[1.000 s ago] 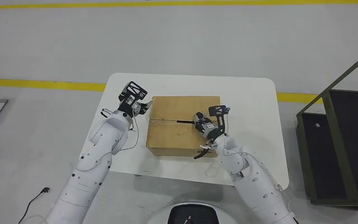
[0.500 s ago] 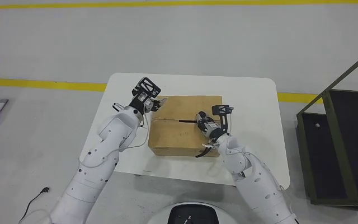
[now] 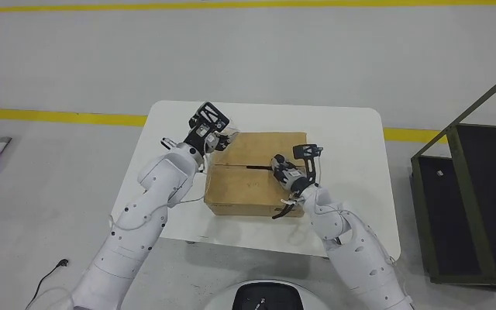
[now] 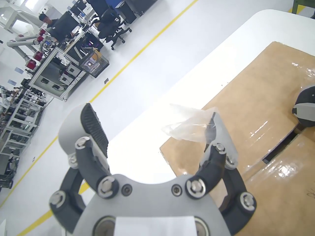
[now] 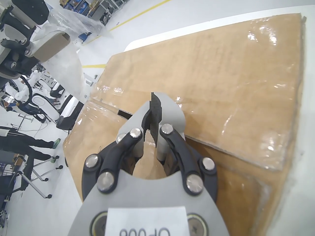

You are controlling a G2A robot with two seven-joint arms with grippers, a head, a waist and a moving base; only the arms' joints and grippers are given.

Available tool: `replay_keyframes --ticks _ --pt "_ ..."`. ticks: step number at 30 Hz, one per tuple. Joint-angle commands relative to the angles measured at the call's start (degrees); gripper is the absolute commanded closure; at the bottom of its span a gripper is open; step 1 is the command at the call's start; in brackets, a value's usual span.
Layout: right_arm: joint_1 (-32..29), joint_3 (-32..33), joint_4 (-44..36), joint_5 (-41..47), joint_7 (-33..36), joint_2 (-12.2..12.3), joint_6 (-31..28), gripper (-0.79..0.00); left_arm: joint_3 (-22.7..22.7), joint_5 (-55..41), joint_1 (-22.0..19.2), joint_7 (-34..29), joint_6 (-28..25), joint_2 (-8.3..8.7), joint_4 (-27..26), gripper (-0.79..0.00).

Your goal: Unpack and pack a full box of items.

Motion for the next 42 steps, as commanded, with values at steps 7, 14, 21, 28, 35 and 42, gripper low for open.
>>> replay_keyframes --ticks 7,14,21,28,35,42 --pt "-0.6 1.6 -2.6 -1.2 0.4 0.4 0.2 0.000 0.0 0.2 0.1 -0.1 -0.4 -0.30 -0.4 -0.785" --pt "-2.3 6.2 -6.9 -3.3 0.6 1.2 2.1 0.000 0.3 0.1 -0.1 0.2 -1.0 -0.65 -0.9 -0.785" --pt "-3.1 12.3 -7.2 -4.8 -0.1 2.1 5.7 0.000 1.6 0.1 -0.4 0.6 -1.9 -1.18 -1.0 -0.785" --pt "-2.8 14.7 -5.7 -4.5 -1.4 2.3 8.3 0.000 4.5 0.1 -1.3 1.4 -2.9 -2.11 -0.8 -0.785" --pt "-0.5 17.3 -5.5 8.7 1.7 1.8 10.4 -0.083 2.4 0.7 -1.1 1.2 -4.2 -1.87 -2.0 -0.785" --pt "7.6 18.1 1.3 25.4 11.2 1.2 15.5 -0.385 -5.1 6.4 3.5 -6.6 -5.5 0.10 -5.2 -0.785"
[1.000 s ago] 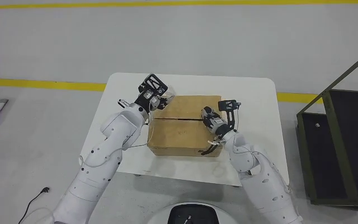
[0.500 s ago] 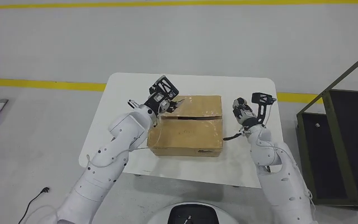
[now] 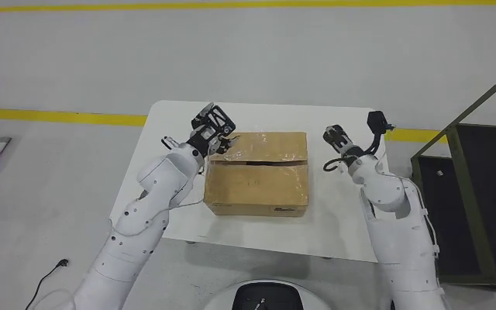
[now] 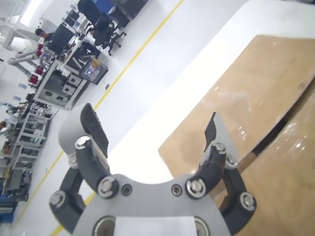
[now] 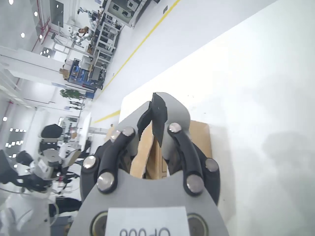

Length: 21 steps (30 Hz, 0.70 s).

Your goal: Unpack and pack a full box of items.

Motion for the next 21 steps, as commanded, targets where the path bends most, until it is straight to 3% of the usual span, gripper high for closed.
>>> replay_keyframes --ticks 1,2,12,15,21 --pt "2.5 -0.7 2.6 3.9 2.3 -0.2 1.9 -0.705 -2.7 -0.3 1.7 -2.5 -0.5 0.49 -1.5 -0.785" --pt "4.0 -1.2 3.7 5.4 3.9 -0.3 2.3 -0.785 -4.2 -0.5 2.6 -3.8 -1.0 0.77 -2.3 -0.785" --pt "14.5 -6.0 15.5 23.8 13.2 -2.1 6.7 -0.785 -16.1 -4.5 11.0 -11.4 -5.0 2.77 -11.4 -0.785" --pt "17.8 -8.1 19.7 25.8 14.8 -2.5 7.5 -0.785 -16.1 -4.5 11.0 -11.4 -5.0 2.77 -11.4 -0.785" --pt "18.1 -8.3 20.0 25.3 14.7 -2.5 7.4 -0.785 -16.1 -4.5 11.0 -11.4 -5.0 2.77 -11.4 -0.785"
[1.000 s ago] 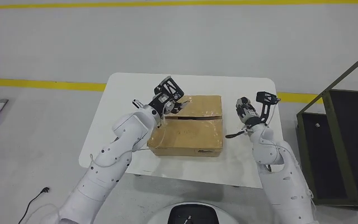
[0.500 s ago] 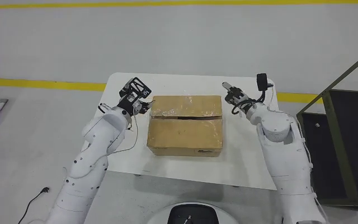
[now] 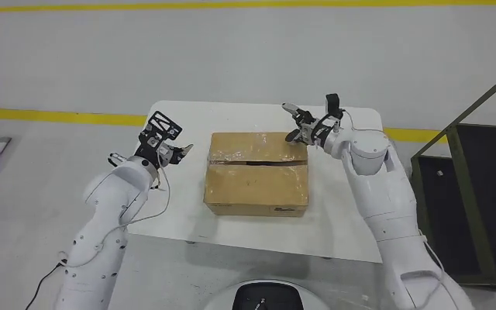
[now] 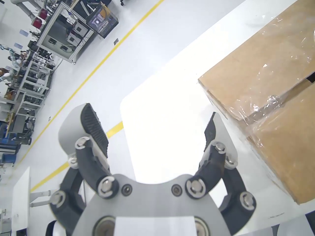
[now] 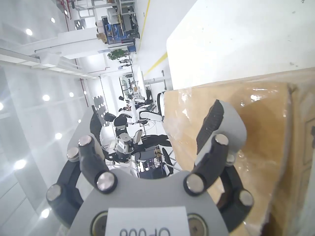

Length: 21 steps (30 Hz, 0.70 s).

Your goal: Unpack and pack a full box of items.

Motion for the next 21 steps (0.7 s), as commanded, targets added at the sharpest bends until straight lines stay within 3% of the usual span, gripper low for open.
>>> replay_keyframes --ticks 1,9,17,19,21 --pt "0.0 0.0 0.0 0.0 0.0 0.0 0.0 -0.785 0.0 0.0 0.0 0.0 0.0 0.00 0.0 -0.785" --pt "2.0 -0.9 1.8 -2.2 -5.3 -0.1 -2.1 -0.785 0.0 0.0 0.0 0.0 0.0 0.00 0.0 -0.785" --pt "11.5 -8.4 16.7 -4.8 -4.8 -1.9 -5.9 -0.785 0.0 0.0 0.0 0.0 0.0 0.00 0.0 -0.785" --pt "13.8 -10.8 20.9 -5.3 -3.6 -2.7 -7.1 -0.453 0.0 0.0 0.0 0.0 0.0 0.00 0.0 -0.785" --pt "15.8 -12.9 24.4 -6.1 -2.9 -3.5 -8.4 -0.406 0.0 0.0 0.0 0.0 0.0 0.00 0.0 -0.785"
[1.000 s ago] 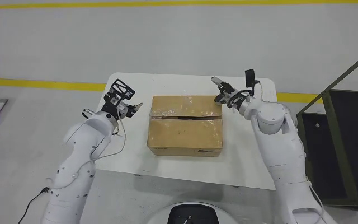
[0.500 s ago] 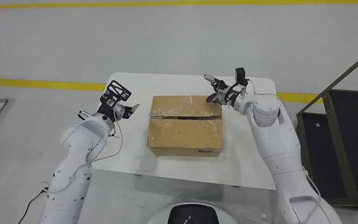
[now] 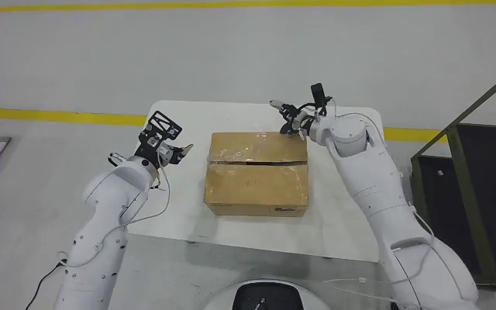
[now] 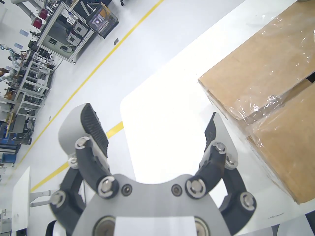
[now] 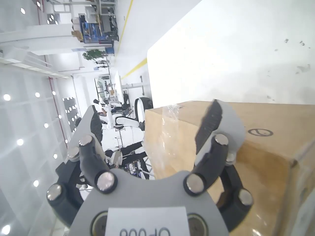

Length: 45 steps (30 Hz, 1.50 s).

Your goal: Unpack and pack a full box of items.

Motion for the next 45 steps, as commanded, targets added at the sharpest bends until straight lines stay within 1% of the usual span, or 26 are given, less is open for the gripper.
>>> replay_keyframes --ticks 1,6,10,11,13,15,18,19,20,21,22,25,26,29,30,31,32,33,35,36,37,38,39,40,41,45 --pt "1.7 -1.7 3.3 -0.6 0.5 -0.6 -1.2 -0.385 0.0 0.0 0.0 0.0 0.0 0.00 0.0 -0.785" --pt "5.3 -4.0 10.1 -0.2 2.5 -2.0 -4.3 -0.385 0.0 0.0 0.0 0.0 0.0 0.00 0.0 -0.785" --pt "7.1 -5.5 12.9 -0.9 4.5 -2.8 -7.7 -0.391 0.0 0.0 0.0 0.0 0.0 0.00 0.0 -0.785" --pt "7.4 -5.7 13.4 -1.1 5.0 -2.9 -8.5 -0.413 0.0 0.0 0.0 0.0 0.0 0.00 0.0 -0.785" --pt "7.9 -6.3 14.3 -1.9 5.3 -3.1 -9.6 -0.523 0.0 0.0 0.0 0.0 0.0 0.00 0.0 -0.785" --pt "8.4 -6.7 15.1 -2.3 5.6 -3.3 -10.4 -0.545 0.0 0.0 0.0 0.0 0.0 0.00 0.0 -0.785" --pt "8.9 -7.5 15.9 -3.2 5.9 -3.7 -11.3 -0.699 0.0 0.0 0.0 0.0 0.0 0.00 0.0 -0.785" --pt "9.1 -7.7 16.2 -3.5 6.1 -3.8 -11.4 -0.723 0.0 0.0 0.0 0.0 0.0 0.00 0.0 -0.785" --pt "9.2 -8.1 16.4 -4.0 6.4 -3.9 -11.6 -0.730 0.0 0.0 0.0 0.0 0.0 0.00 0.0 -0.785" --pt "9.3 -8.2 16.6 -3.9 6.6 -4.1 -11.6 -0.680 0.0 0.0 0.0 0.0 0.0 0.00 0.0 -0.785" --pt "9.4 -8.4 16.8 -3.9 6.9 -4.3 -11.7 -0.656 0.0 0.0 0.0 0.0 0.0 0.00 0.0 -0.785" --pt "9.6 -8.9 17.2 -3.6 7.5 -4.8 -12.1 -0.693 0.0 0.0 0.0 0.0 0.0 0.00 0.0 -0.785" --pt "9.7 -9.0 17.3 -3.4 7.8 -4.9 -12.2 -0.690 0.0 0.0 0.0 0.0 0.0 0.00 0.0 -0.785" --pt "9.9 -9.5 17.8 -3.4 8.4 -5.4 -12.2 -0.643 0.0 0.0 0.0 0.0 0.0 0.00 0.0 -0.785" --pt "9.9 -9.6 17.9 -3.5 8.5 -5.5 -12.3 -0.566 0.0 0.0 0.0 0.0 0.0 0.00 0.0 -0.785" --pt "10.0 -9.9 18.1 -3.7 8.6 -5.7 -12.3 -0.453 0.0 0.0 0.0 0.0 0.0 0.00 0.0 -0.785" --pt "10.1 -10.1 18.3 -3.9 8.6 -5.8 -12.2 -0.400 0.0 0.0 0.0 0.0 0.0 0.00 0.0 -0.785" --pt "10.1 -10.2 18.5 -3.9 8.7 -6.0 -12.1 -0.376 0.0 0.0 0.0 0.0 0.0 0.00 0.0 -0.785" --pt "10.2 -10.7 19.0 -4.3 8.9 -6.3 -11.8 -0.363 0.0 0.0 0.0 0.0 0.0 0.00 0.0 -0.785" --pt "10.2 -10.8 19.2 -4.2 8.9 -6.5 -11.7 -0.326 0.0 0.0 0.0 0.0 0.0 0.00 0.0 -0.785" --pt "10.2 -11.0 19.4 -4.2 9.1 -6.6 -11.6 -0.274 0.0 0.0 0.0 0.0 0.0 0.00 0.0 -0.785" --pt "10.2 -11.2 19.6 -4.4 9.0 -6.8 -11.5 -0.197 0.0 0.0 0.0 0.0 0.0 0.00 0.0 -0.785" --pt "10.3 -11.3 19.8 -4.4 8.9 -6.9 -11.5 -0.148 0.0 0.0 0.0 0.0 0.0 0.00 0.0 -0.785" --pt "10.3 -11.4 19.9 -4.4 8.8 -7.1 -11.5 -0.040 0.0 0.0 0.0 0.0 0.0 0.00 0.0 -0.785" --pt "10.4 -11.5 20.1 -4.4 8.9 -7.2 -11.6 0.000 0.0 0.0 0.0 0.0 0.0 0.00 0.0 -0.785" --pt "11.3 -10.8 20.7 -3.4 8.5 -7.3 -12.0 0.000 0.0 0.0 0.0 0.0 0.0 0.00 0.0 -0.785"
